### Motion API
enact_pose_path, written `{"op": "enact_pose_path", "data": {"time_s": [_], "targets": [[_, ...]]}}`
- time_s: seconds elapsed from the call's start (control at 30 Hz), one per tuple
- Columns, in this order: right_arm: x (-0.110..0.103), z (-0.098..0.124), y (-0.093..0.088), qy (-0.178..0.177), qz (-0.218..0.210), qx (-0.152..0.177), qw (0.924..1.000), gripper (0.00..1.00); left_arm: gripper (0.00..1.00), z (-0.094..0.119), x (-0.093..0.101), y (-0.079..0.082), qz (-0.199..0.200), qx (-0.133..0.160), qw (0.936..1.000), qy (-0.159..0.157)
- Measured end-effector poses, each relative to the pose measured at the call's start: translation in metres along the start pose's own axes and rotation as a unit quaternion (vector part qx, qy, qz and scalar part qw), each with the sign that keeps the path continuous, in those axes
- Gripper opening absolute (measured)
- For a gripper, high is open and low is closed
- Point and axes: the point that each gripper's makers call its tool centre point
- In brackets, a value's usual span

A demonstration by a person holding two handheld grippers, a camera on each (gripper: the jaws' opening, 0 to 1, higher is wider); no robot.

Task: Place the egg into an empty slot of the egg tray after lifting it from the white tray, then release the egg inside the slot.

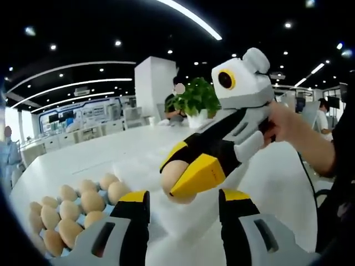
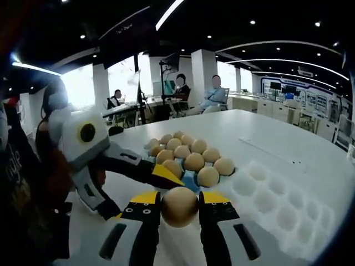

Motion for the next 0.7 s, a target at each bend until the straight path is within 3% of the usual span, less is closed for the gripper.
{"op": "enact_pose_path", "data": {"time_s": [0.7], "targets": [[-0.021, -0.037, 0.015, 0.03, 0.025, -0.007, 0.9992, 0.29, 0.56, 0.017, -0.023, -0.01, 0.015, 0.002, 0.9994, 0.031]]}}
Point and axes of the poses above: the point that each gripper's makers call its tool centre point, and the gripper's own axes: z roughly backward along the fingers, x roughly to its right, y roughly out of its top, and after that the axes turned 8 degrees about -x, right-handed
